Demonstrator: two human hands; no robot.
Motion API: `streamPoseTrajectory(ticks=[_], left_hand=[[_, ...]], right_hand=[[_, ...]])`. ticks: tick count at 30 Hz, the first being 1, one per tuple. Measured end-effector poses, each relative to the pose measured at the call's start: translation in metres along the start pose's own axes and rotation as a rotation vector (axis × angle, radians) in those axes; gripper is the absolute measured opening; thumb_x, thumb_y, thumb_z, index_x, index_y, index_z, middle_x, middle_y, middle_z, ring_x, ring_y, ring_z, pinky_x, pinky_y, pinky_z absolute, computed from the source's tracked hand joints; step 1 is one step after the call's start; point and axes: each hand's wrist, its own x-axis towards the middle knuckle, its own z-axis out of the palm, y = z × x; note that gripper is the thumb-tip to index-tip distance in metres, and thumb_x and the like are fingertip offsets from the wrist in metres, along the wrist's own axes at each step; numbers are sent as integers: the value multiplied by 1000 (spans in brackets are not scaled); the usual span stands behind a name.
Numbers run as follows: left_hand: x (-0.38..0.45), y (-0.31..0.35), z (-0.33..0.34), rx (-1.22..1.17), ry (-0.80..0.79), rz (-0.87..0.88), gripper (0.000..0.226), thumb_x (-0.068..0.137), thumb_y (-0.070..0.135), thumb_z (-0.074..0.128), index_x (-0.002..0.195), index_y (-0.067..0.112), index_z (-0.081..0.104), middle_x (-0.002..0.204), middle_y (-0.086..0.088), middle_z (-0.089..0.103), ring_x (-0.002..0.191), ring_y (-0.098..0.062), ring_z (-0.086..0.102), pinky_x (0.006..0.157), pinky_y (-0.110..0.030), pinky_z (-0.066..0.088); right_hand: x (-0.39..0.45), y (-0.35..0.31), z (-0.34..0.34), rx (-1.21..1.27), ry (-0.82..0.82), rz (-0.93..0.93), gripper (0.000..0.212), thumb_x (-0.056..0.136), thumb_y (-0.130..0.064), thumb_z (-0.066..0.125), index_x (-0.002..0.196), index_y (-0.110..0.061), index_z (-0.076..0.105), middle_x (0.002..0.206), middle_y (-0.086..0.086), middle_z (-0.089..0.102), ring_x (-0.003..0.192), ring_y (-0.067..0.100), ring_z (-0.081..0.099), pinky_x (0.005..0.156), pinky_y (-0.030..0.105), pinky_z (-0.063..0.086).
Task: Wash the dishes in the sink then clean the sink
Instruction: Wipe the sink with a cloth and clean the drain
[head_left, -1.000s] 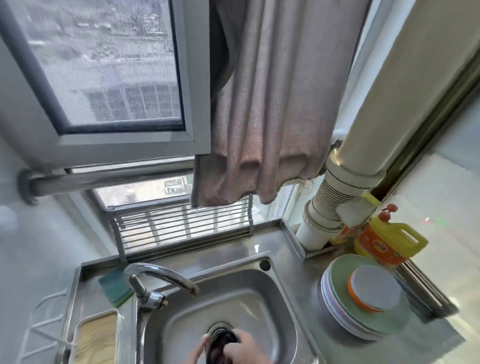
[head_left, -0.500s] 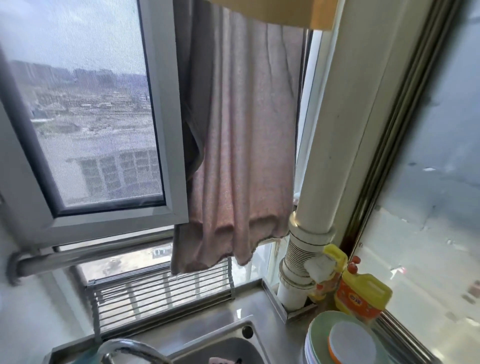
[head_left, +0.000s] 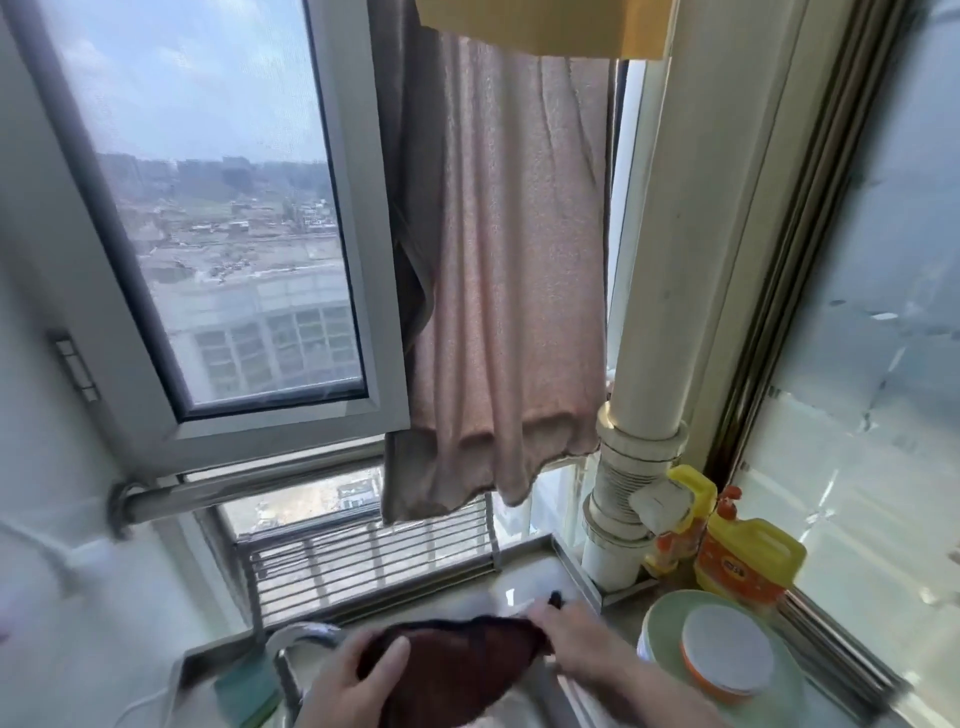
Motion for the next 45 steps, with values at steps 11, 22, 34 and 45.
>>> streamPoseTrajectory(ticks=[11, 22, 34, 45], left_hand=[[-37, 51, -11, 163, -242, 162, 6, 98, 28, 72, 98, 24, 76, 86, -5, 75, 80, -22, 68, 79, -40, 51], [-14, 36, -22, -393, -555, -457, 90, 95, 76, 34, 125, 1, 73, 124, -27, 71, 110, -38, 71, 89, -46, 60], [-19, -80, -12, 58, -142, -296, 23, 87, 7, 81, 92, 5, 59, 91, -20, 67, 81, -25, 68, 73, -38, 61], [-21, -70, -22, 834, -232, 290, 31, 81, 23, 89, 76, 48, 72, 93, 19, 61, 89, 0, 59, 80, -12, 42]], right_hand=[[-66, -30, 4, 500, 56, 155, 53, 105, -50, 48, 119, 0, 60, 100, 14, 75, 89, 32, 71, 85, 49, 62], [-80, -58, -18, 810, -204, 158, 111, 80, -92, 16, 130, -11, 72, 132, 18, 69, 126, 35, 65, 102, 50, 54], [-59, 57, 35, 434, 177, 424, 31, 91, -2, 74, 122, -2, 68, 107, 17, 77, 103, 32, 73, 87, 45, 61], [-72, 40, 4, -442, 172, -4, 18, 77, -21, 81, 72, -38, 78, 80, -9, 69, 79, 3, 66, 67, 14, 44]])
